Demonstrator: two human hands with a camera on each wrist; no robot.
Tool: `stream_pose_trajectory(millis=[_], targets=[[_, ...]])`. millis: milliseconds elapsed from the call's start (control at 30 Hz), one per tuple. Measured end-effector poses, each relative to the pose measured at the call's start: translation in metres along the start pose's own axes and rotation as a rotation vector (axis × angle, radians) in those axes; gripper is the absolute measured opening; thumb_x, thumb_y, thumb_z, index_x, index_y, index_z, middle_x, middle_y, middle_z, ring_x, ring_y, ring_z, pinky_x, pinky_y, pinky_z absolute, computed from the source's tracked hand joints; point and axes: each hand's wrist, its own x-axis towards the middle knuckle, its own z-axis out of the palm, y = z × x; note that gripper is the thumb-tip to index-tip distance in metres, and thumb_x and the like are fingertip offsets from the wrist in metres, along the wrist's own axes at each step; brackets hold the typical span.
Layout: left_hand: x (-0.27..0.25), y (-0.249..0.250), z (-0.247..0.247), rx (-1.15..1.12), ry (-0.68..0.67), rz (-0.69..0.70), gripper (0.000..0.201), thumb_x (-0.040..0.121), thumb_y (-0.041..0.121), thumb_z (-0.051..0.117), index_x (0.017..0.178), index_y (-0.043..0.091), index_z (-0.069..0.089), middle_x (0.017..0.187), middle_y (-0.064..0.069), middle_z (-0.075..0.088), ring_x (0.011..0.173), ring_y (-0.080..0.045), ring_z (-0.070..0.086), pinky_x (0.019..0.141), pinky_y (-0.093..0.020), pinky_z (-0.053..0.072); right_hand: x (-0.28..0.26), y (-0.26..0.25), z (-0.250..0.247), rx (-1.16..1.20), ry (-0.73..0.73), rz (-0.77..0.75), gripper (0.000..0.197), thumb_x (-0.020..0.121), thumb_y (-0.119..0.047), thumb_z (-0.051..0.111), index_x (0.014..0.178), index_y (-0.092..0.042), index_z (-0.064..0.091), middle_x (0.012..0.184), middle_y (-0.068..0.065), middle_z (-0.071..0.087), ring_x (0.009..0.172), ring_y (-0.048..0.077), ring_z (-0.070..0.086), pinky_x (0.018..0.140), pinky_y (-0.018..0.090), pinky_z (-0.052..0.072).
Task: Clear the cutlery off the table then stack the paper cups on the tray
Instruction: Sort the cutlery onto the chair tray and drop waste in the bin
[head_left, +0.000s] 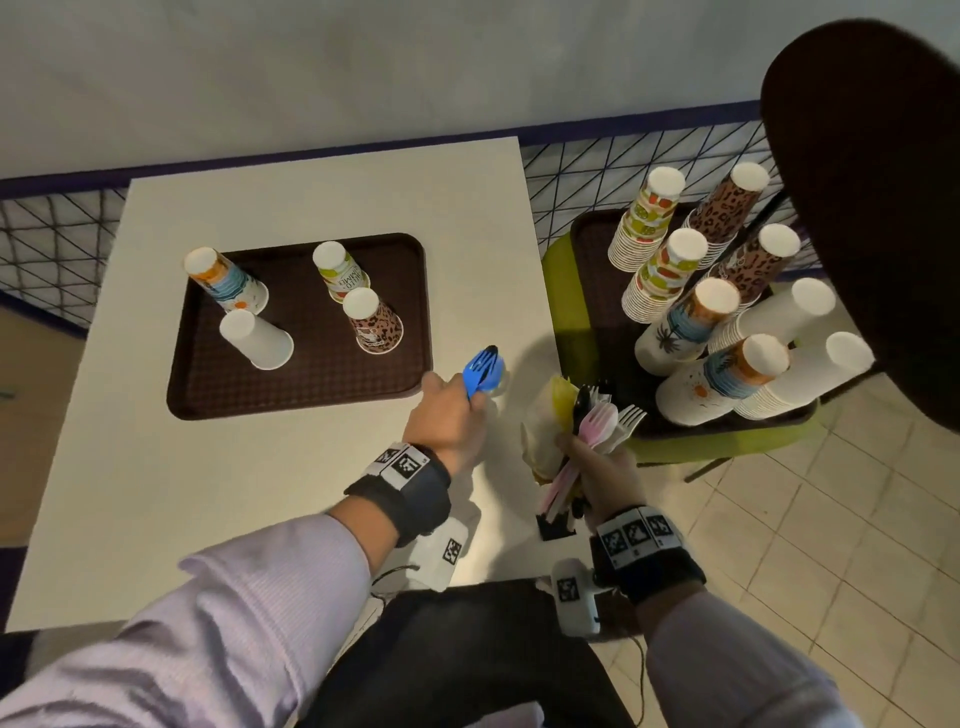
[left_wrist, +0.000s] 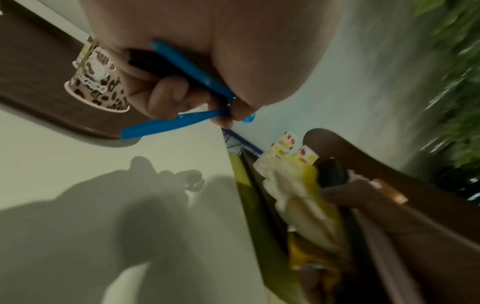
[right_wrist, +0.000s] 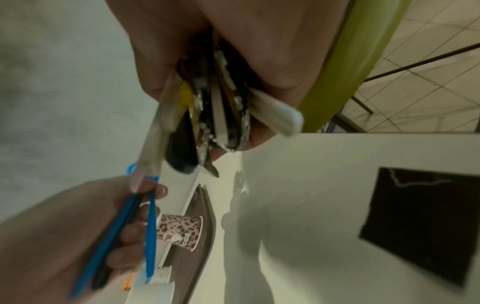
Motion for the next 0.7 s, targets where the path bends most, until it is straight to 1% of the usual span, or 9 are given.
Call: stream_pose_trajectory(millis=[100, 200, 267, 333, 400, 467, 533, 633, 700], targets=[[-0.02, 0.005, -0.008, -0.023, 0.016, 0.081, 0.025, 0.104, 0.03, 0.039, 0.09, 0.013, 0.05, 0.098, -0.014, 0.047, 0.088, -0.031, 0.049, 0.075, -0.036, 0.04, -0.005, 0.001, 0.013, -0.006, -0.026, -0.01, 0.023, 0.091, -0.002, 0.069, 0.108, -0.015, 0.062, 0.101, 0.021, 0.069, 0.085, 0.036, 0.07, 0.073, 0.049, 0.06], [-0.035, 0.012, -0.017, -0.076, -0.01, 0.102, 0.032, 0.104, 0.032, 0.039, 0.076, 0.018, 0.045, 0.087, -0.011, 0.054, 0.079, -0.032, 0.052, 0.065, -0.037, 0.038, -0.009, -0.001, 0.026, -0.02, -0.067, -0.013, 0.023, 0.091, -0.003, 0.068, 0.113, -0.006, 0.062, 0.093, 0.022, 0.067, 0.073, 0.032, 0.068, 0.056, 0.037, 0.058], [-0.043, 0.019, -0.026, -0.166, -0.06, 0.07, 0.031, 0.104, 0.036, 0.036, 0.079, 0.021, 0.048, 0.085, -0.009, 0.06, 0.077, -0.03, 0.055, 0.063, -0.035, 0.035, -0.012, -0.004, 0.035, -0.042, -0.07, -0.007, 0.024, 0.091, -0.006, 0.07, 0.114, -0.004, 0.062, 0.088, 0.019, 0.066, 0.067, 0.029, 0.066, 0.047, 0.03, 0.053], [-0.048, 0.022, -0.031, -0.169, -0.064, 0.055, 0.037, 0.104, 0.042, 0.029, 0.078, 0.022, 0.046, 0.085, -0.009, 0.061, 0.076, -0.028, 0.055, 0.063, -0.035, 0.034, -0.015, -0.006, 0.043, -0.061, -0.078, 0.002, 0.027, 0.09, -0.011, 0.071, 0.115, -0.004, 0.064, 0.092, 0.02, 0.07, 0.073, 0.029, 0.068, 0.051, 0.029, 0.054], [-0.052, 0.023, -0.036, -0.075, -0.046, 0.079, 0.04, 0.101, 0.044, 0.02, 0.075, 0.021, 0.04, 0.09, -0.014, 0.061, 0.077, -0.031, 0.053, 0.063, -0.036, 0.033, -0.019, -0.009, 0.051, -0.071, -0.118, -0.033, 0.028, 0.091, -0.011, 0.071, 0.117, -0.001, 0.066, 0.1, 0.025, 0.074, 0.079, 0.033, 0.07, 0.057, 0.032, 0.058], [-0.057, 0.023, -0.041, 0.061, -0.032, 0.143, 0.03, 0.099, 0.034, 0.023, 0.082, 0.016, 0.04, 0.099, -0.017, 0.057, 0.08, -0.037, 0.051, 0.066, -0.039, 0.038, -0.024, -0.01, 0.056, -0.039, -0.135, -0.066, 0.027, 0.09, -0.008, 0.071, 0.116, 0.0, 0.068, 0.103, 0.024, 0.075, 0.086, 0.035, 0.072, 0.064, 0.033, 0.061], [-0.062, 0.023, -0.044, 0.118, -0.011, 0.156, 0.02, 0.099, 0.022, 0.029, 0.101, 0.008, 0.043, 0.102, -0.018, 0.053, 0.07, -0.035, 0.049, 0.064, -0.039, 0.039, -0.028, -0.011, 0.059, -0.014, -0.135, -0.092, 0.025, 0.088, -0.009, 0.074, 0.112, -0.003, 0.07, 0.099, 0.02, 0.076, 0.088, 0.037, 0.073, 0.067, 0.036, 0.061], [-0.065, 0.023, -0.045, 0.042, 0.045, 0.116, 0.026, 0.102, 0.026, 0.024, 0.114, 0.008, 0.039, 0.099, -0.015, 0.057, 0.063, -0.031, 0.052, 0.059, -0.036, 0.035, -0.034, -0.015, 0.061, -0.051, -0.125, -0.101, 0.015, 0.088, -0.011, 0.075, 0.1, -0.003, 0.07, 0.079, 0.013, 0.073, 0.069, 0.028, 0.071, 0.053, 0.03, 0.055], [-0.068, 0.025, -0.046, -0.055, 0.069, 0.072, 0.015, 0.104, 0.026, 0.03, 0.112, 0.015, 0.035, 0.085, -0.009, 0.057, 0.062, -0.028, 0.054, 0.06, -0.037, 0.037, -0.037, -0.018, 0.062, -0.056, -0.128, -0.083, 0.009, 0.089, -0.011, 0.074, 0.093, -0.005, 0.069, 0.069, 0.009, 0.071, 0.054, 0.02, 0.067, 0.045, 0.026, 0.051]])
